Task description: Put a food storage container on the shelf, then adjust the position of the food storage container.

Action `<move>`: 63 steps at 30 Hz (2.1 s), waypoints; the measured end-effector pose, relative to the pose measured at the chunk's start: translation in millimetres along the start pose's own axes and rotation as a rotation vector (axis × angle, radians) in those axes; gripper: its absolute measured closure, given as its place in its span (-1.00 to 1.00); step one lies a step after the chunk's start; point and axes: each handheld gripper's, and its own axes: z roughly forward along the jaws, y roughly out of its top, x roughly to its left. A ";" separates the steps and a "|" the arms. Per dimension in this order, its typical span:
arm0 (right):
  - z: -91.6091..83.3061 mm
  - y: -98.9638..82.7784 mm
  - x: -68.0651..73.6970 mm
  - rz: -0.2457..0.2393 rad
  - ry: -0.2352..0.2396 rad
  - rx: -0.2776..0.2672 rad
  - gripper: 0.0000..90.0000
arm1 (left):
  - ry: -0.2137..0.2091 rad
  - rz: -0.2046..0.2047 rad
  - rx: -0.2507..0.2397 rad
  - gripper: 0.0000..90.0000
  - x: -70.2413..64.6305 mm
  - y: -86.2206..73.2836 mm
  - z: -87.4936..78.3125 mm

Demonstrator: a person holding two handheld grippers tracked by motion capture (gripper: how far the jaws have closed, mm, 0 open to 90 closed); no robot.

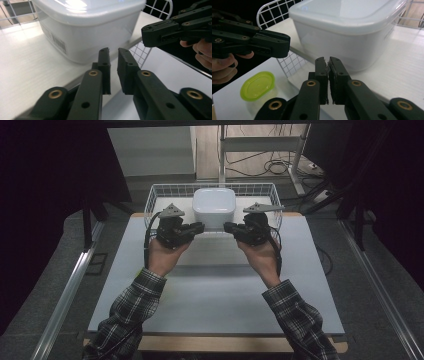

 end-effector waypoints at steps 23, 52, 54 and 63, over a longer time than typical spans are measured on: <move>-26.0 -81.5 17.8 -0.043 0.022 0.068 -0.11 | -0.039 0.023 0.070 -0.31 -24.6 -93.3 -25.9; -31.3 -169.5 19.9 -0.120 -0.011 0.192 -0.91 | -0.005 0.143 0.186 -0.95 -39.2 -182.9 -23.2; -30.6 -171.0 17.7 -0.122 -0.015 0.196 -0.91 | 0.012 0.115 0.197 -0.91 -35.8 -181.8 -24.6; -27.8 -174.9 11.2 -0.100 -0.016 0.203 -0.90 | 0.019 0.058 0.229 -1.00 -27.6 -169.0 -32.4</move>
